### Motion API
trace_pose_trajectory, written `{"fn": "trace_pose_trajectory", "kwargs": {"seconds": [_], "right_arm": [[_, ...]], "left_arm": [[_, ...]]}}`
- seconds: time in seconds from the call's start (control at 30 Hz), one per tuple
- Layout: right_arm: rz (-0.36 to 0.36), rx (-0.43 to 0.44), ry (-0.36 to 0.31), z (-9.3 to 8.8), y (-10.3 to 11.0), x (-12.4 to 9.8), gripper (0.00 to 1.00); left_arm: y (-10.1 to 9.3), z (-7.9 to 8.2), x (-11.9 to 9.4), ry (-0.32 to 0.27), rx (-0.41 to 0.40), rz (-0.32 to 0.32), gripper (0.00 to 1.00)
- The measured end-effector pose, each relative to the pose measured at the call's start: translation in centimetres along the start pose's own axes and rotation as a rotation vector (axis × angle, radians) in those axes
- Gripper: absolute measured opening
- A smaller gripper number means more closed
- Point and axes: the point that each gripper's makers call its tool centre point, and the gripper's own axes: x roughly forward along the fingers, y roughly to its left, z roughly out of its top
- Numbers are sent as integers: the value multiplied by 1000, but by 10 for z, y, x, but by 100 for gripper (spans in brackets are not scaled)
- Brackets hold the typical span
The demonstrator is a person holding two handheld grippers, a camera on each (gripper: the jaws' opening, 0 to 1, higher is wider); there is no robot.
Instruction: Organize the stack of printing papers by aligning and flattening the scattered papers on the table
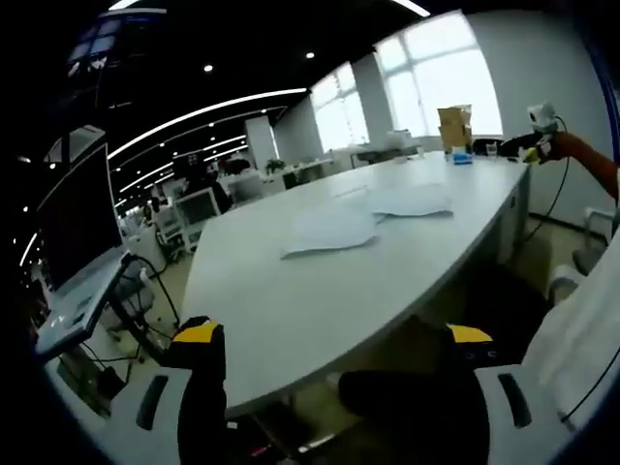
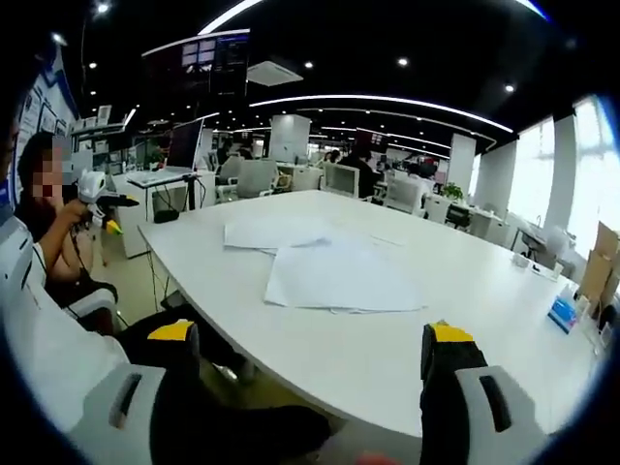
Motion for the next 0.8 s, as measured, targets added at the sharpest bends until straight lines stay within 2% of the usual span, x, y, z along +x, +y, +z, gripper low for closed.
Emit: {"fn": "trace_pose_trajectory", "kwargs": {"seconds": [0.4, 0.8], "right_arm": [[-10, 13, 6, -5, -5, -2, 90], [0, 14, 17, -7, -2, 2, 90]], "left_arm": [[-1, 2, 6, 8, 7, -5, 94], [-3, 1, 10, 18, 2, -19, 94]]}}
